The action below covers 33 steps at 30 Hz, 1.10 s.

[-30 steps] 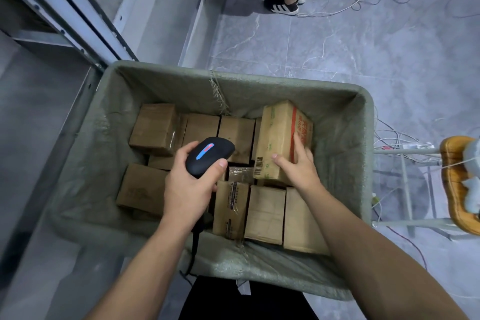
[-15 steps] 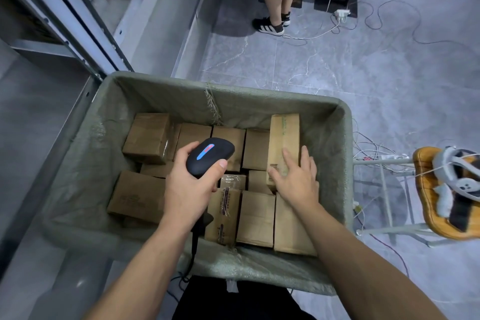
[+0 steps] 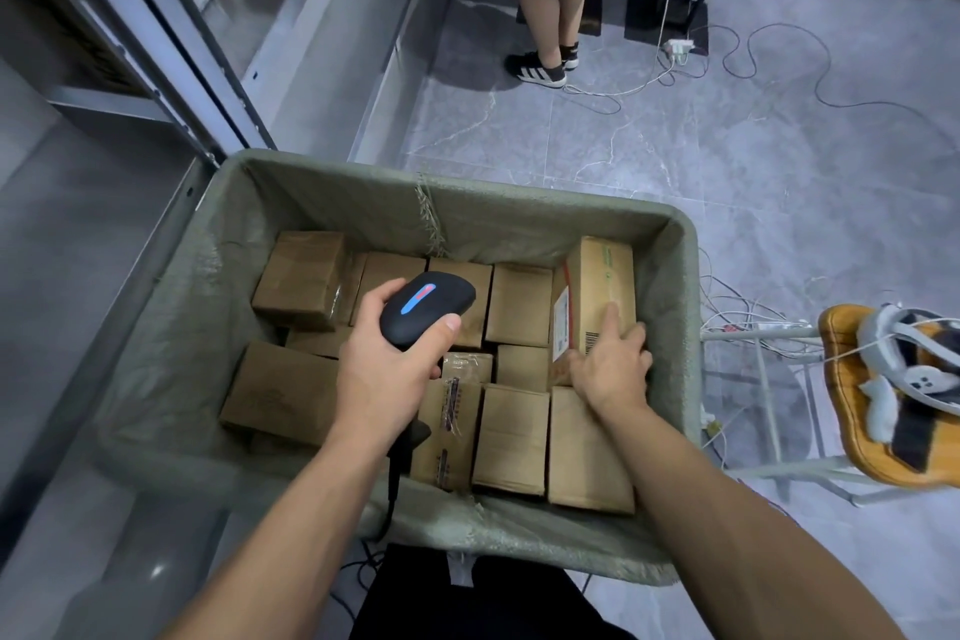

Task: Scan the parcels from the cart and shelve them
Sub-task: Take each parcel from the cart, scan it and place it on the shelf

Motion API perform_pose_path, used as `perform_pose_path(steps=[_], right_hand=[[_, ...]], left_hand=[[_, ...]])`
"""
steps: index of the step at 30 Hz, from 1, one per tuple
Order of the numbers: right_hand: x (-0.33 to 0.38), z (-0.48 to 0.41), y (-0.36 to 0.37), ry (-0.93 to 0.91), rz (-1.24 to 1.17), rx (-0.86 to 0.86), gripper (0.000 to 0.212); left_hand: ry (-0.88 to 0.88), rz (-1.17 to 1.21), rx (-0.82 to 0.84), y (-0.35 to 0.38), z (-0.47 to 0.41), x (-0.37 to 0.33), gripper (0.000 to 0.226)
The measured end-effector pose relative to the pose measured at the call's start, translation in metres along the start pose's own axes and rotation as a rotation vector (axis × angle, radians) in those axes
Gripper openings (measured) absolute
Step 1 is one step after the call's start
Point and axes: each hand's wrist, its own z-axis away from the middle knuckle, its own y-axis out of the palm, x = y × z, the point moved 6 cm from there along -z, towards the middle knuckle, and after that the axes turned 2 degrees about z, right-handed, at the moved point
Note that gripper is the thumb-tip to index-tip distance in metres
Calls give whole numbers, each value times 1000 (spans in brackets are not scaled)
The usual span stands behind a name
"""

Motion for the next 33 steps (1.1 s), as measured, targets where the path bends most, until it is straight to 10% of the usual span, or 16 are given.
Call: perform_pose_path(steps=[33], right_hand=[[92, 91, -27, -711, -560, 438, 94]], left_hand=[[128, -7, -382, -104, 128, -26, 47]])
